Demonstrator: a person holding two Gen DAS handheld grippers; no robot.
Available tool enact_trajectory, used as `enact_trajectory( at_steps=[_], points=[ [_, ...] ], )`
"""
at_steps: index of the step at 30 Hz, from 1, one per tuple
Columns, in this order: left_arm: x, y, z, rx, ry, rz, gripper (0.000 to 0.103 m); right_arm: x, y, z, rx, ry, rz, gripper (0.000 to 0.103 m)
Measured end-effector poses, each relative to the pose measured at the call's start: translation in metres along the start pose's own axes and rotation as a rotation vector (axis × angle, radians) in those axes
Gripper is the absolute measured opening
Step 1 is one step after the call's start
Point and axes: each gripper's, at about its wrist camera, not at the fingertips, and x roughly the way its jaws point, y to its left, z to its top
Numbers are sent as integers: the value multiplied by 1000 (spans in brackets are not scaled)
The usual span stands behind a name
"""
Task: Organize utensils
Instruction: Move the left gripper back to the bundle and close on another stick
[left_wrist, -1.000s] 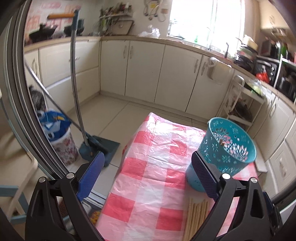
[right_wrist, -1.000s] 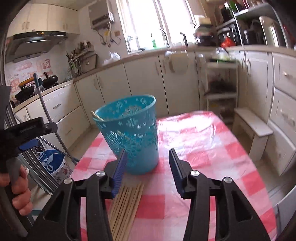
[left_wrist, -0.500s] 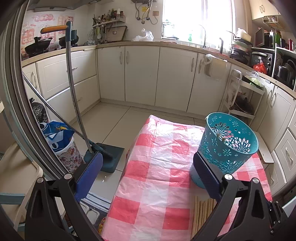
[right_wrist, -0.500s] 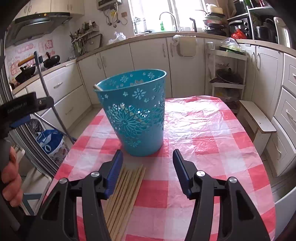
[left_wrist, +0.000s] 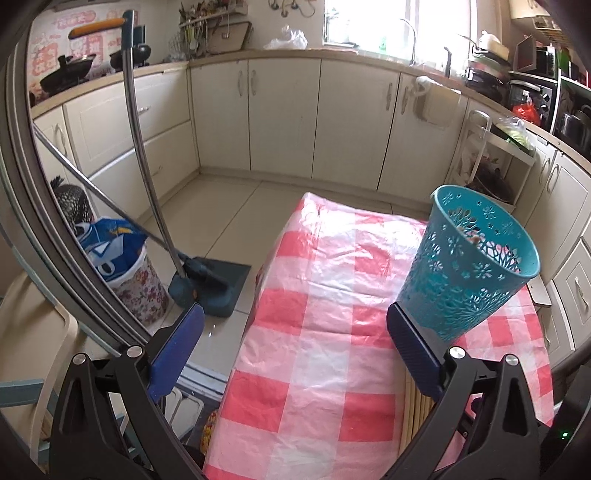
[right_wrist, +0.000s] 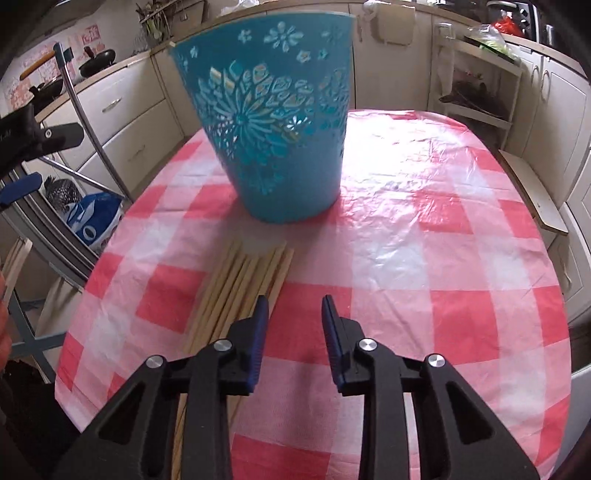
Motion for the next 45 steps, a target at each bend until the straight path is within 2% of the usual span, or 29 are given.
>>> enact_trajectory(
  at_steps=[8, 15, 22, 28, 35, 45],
  points=[
    [15, -10, -10, 65, 73, -6, 95, 11, 12, 1, -33, 19, -20, 30],
    [41, -29, -31, 146, 199, -29, 95, 11, 7, 1, -17, 25, -12, 29],
    [56, -51, -50, 219, 248, -27, 95, 14, 8, 0, -67, 31, -35, 29],
    [68, -67, -65, 276, 287, -26, 95, 12, -1, 0, -63, 45, -25, 18],
    [80, -75, -77, 286, 333, -35, 95, 10, -14, -1, -48, 49, -24, 18],
    [84, -74, -79, 266, 338, -46, 95, 10, -19, 1, -44, 54, -13, 18]
  ],
)
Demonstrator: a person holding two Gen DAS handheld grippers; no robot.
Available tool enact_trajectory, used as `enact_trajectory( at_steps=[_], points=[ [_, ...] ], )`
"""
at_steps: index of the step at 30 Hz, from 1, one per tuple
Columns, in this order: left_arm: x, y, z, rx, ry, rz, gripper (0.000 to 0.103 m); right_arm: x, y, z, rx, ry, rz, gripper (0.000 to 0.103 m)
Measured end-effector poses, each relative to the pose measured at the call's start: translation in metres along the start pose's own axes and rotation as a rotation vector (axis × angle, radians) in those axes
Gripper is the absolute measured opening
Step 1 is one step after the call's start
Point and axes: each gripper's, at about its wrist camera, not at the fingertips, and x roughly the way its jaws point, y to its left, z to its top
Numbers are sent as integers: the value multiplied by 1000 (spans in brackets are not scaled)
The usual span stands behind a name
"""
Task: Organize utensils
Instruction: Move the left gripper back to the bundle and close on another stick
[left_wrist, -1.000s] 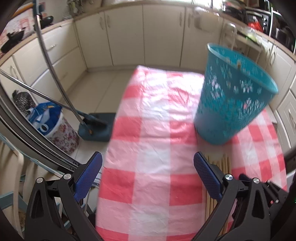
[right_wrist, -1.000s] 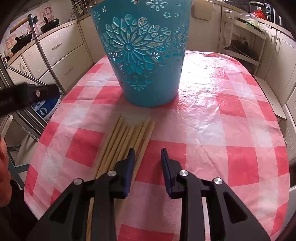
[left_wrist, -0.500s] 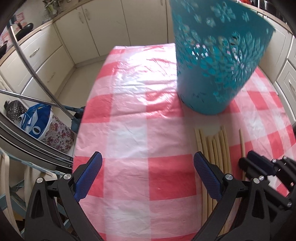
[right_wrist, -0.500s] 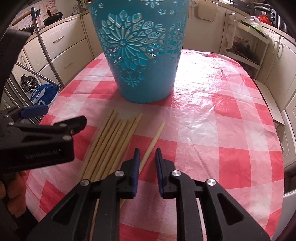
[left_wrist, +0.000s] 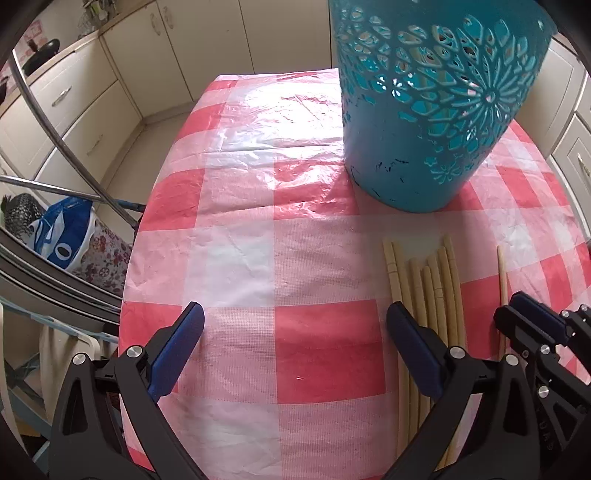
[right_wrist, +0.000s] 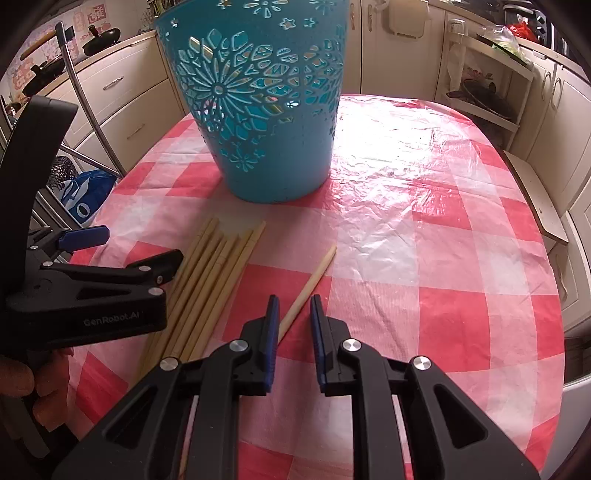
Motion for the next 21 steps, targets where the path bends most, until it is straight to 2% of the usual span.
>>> enact_trajectory(
  at_steps=[8, 21],
  points=[
    [-2, -3, 0, 3, -3, -32, 95, -1, 1, -1, -4, -1, -2, 18],
    [4, -7, 4, 14, 6, -21, 95, 2, 1, 2, 9, -4, -2, 18]
  ],
)
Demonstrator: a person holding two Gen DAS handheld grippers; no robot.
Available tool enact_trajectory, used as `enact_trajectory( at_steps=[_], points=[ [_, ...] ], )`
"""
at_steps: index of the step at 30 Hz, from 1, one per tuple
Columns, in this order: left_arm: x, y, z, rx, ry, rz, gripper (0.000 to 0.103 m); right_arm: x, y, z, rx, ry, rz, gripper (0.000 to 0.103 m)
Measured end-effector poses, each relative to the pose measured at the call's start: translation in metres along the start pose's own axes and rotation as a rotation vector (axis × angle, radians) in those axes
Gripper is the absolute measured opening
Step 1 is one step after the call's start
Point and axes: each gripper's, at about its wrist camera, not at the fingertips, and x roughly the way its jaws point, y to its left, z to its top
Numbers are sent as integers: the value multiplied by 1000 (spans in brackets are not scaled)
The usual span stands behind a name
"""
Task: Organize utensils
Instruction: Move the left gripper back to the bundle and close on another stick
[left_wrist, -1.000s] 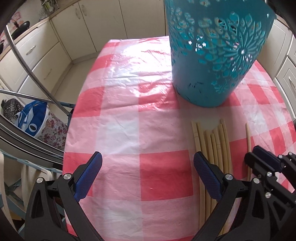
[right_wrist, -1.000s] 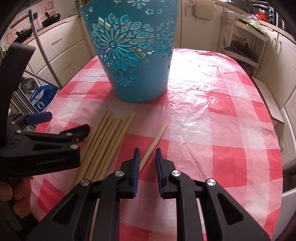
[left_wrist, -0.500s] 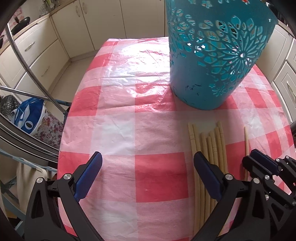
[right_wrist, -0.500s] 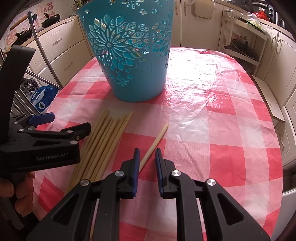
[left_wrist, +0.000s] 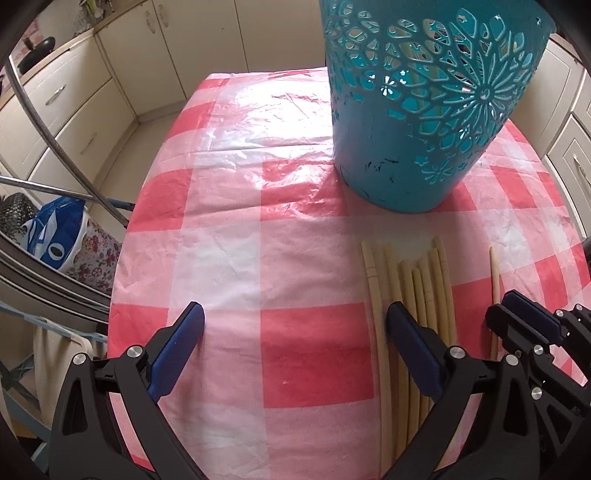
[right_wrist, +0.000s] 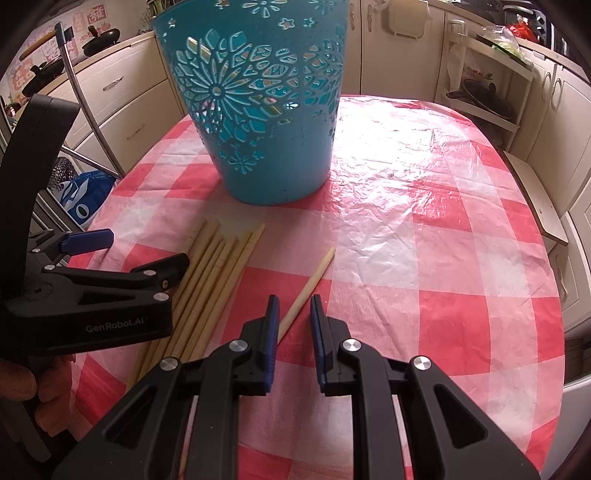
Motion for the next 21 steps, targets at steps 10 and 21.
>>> enact_trajectory(
  at_steps=[10, 21],
  points=[
    [-11, -13, 1, 41, -35, -71, 40, 1, 5, 2, -48, 18, 30, 11],
    [-11, -4, 2, 59, -18, -133, 12, 4, 15, 5, -91, 31, 12, 11]
  ],
)
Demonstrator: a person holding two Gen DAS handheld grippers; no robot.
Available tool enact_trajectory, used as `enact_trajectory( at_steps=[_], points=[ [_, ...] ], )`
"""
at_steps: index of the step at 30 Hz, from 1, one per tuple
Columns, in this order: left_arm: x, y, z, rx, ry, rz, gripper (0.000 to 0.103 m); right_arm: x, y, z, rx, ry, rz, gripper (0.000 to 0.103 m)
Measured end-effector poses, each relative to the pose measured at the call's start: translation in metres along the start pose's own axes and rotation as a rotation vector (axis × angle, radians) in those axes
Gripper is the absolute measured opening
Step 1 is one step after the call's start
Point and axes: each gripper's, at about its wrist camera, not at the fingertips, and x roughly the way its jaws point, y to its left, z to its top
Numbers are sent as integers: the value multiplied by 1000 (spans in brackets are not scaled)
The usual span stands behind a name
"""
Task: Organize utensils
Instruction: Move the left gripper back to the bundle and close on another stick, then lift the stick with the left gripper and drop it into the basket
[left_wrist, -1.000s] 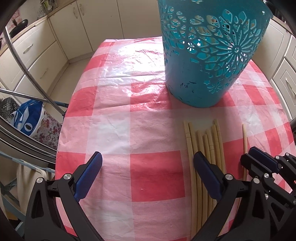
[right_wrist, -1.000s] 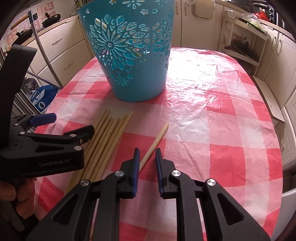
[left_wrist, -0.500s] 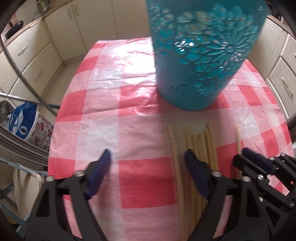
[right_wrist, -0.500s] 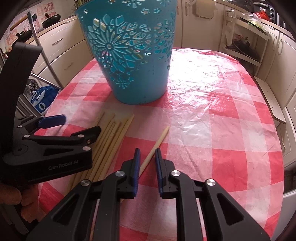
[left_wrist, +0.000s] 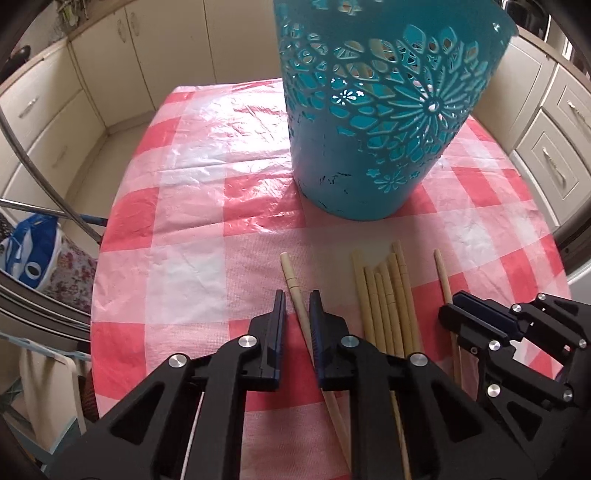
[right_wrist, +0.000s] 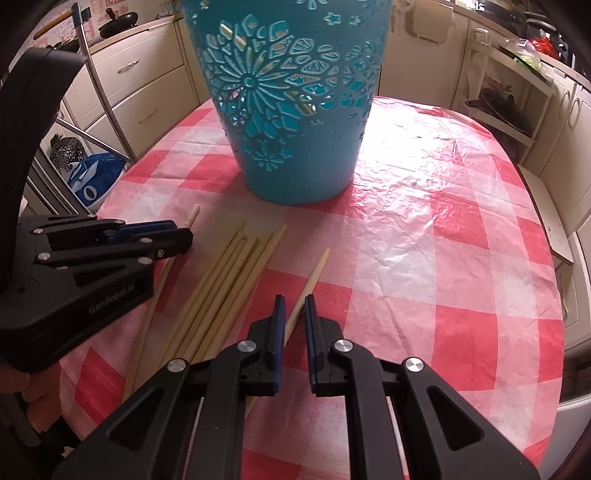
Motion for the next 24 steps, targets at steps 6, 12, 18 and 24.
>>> enact_trajectory(
  at_steps=[6, 12, 18, 24],
  points=[
    [-1, 2, -2, 33, 15, -2, 12, 2, 1, 1, -8, 6, -25, 11],
    [0, 14, 0, 28, 21, -75, 5, 2, 1, 1, -11, 10, -22, 11],
    [-3, 21, -2, 68, 30, -85, 5, 2, 1, 2, -11, 13, -22, 11],
    [-2, 1, -3, 163, 1, 33, 7, 2, 1, 1, -19, 10, -27, 11]
  ],
)
